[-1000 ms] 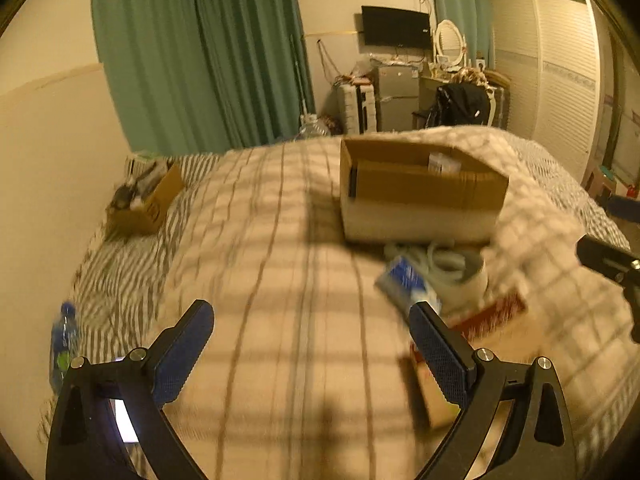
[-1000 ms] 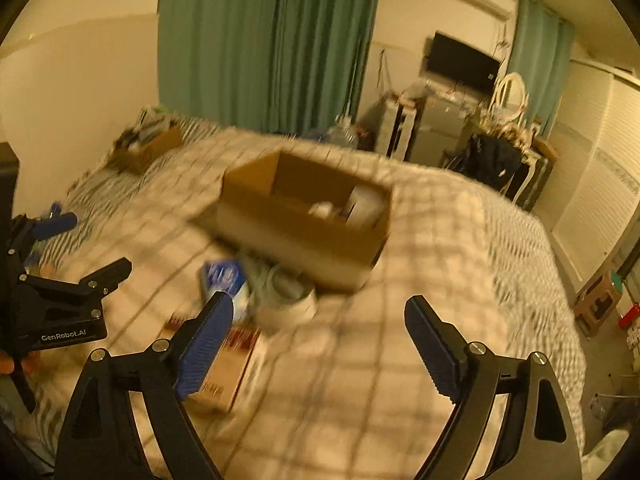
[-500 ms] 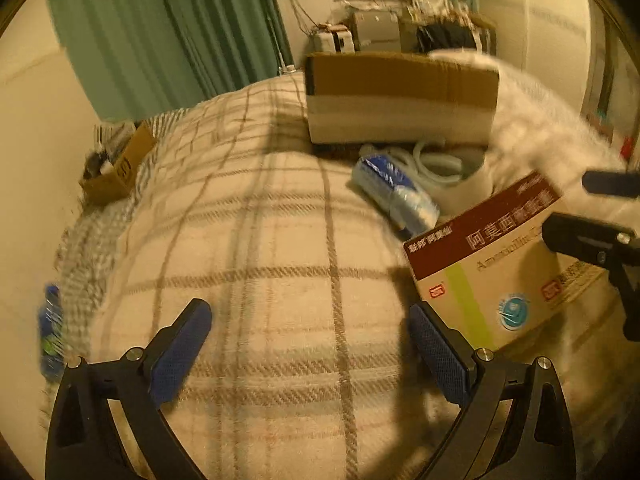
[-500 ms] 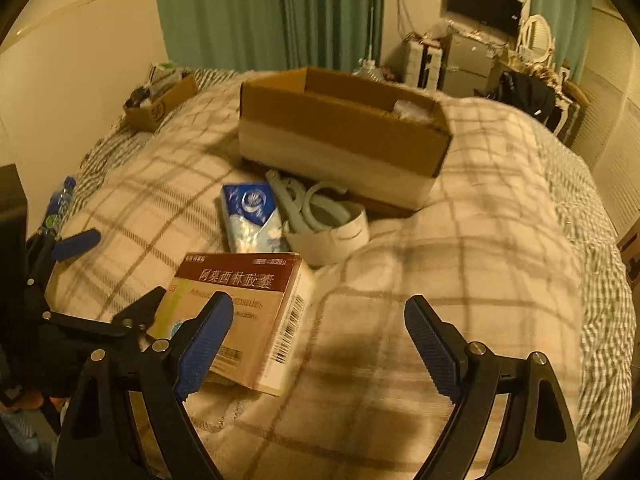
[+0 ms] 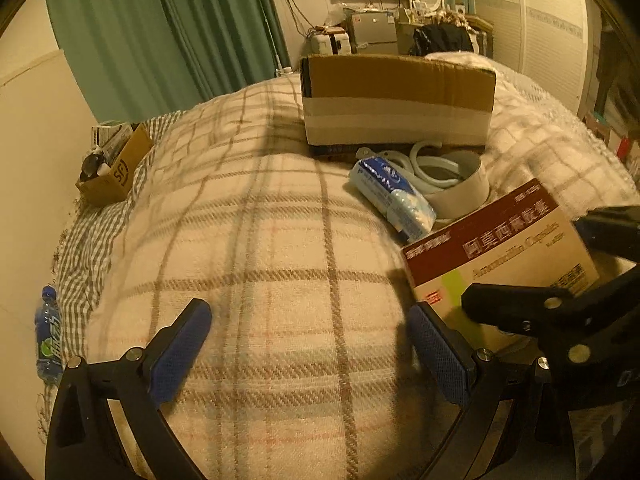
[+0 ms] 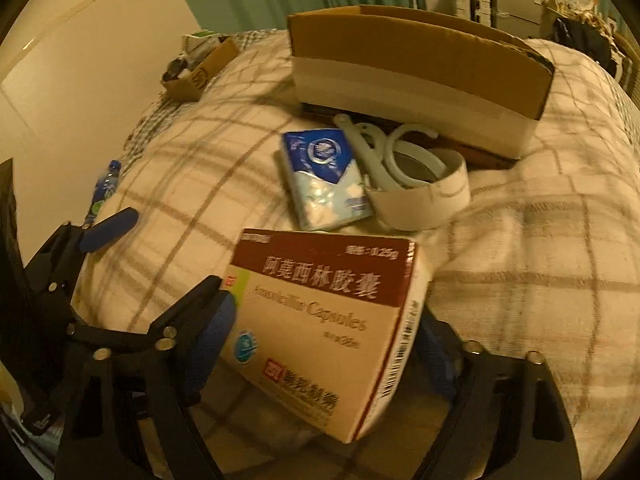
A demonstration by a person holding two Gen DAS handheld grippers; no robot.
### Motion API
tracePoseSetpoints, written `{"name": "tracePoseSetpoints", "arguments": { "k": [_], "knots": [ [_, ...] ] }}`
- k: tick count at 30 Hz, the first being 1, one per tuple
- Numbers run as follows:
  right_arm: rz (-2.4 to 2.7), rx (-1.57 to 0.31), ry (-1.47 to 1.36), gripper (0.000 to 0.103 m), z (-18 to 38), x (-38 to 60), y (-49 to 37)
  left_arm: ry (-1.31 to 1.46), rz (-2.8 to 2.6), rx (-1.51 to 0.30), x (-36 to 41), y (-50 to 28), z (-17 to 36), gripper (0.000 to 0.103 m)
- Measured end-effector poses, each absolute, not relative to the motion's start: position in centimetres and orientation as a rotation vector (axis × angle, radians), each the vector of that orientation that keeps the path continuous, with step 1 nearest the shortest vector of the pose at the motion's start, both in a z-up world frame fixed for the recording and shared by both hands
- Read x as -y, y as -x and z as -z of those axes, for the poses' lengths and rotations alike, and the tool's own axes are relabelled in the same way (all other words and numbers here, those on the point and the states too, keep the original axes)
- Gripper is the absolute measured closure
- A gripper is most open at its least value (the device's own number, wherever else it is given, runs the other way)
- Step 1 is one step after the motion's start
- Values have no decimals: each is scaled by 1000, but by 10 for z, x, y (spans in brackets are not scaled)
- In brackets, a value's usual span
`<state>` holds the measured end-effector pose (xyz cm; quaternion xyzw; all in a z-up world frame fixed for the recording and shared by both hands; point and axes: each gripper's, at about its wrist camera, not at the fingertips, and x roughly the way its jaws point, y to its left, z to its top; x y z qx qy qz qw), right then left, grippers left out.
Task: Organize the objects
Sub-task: 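Grasp the amoxicillin capsule box with the right gripper and lift it, then grasp the white lace cloth with the left gripper while right holds capsule box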
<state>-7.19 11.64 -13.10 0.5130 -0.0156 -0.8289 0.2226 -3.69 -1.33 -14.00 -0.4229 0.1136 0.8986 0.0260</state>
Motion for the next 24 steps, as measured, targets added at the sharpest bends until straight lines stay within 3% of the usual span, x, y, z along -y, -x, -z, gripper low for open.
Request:
{"name": "tracePoseSetpoints", "arguments": {
  "k": [4,10,17,24],
  "knots": [
    [2321,102,-1369,48,117,-125,68,1285,-2772,-266,20,36,130,3],
    [2368,77,-1254,67,80,-128,52,1246,-2772,-181,25,33,115,3],
    [2515,-7,-1054,71,22,-143,34,1191,-2722,-115,14,31,103,3],
    [2744,-113,-1012,72,8,-172,34,1192,-2603,-81,-17,30,108,3]
  ]
}}
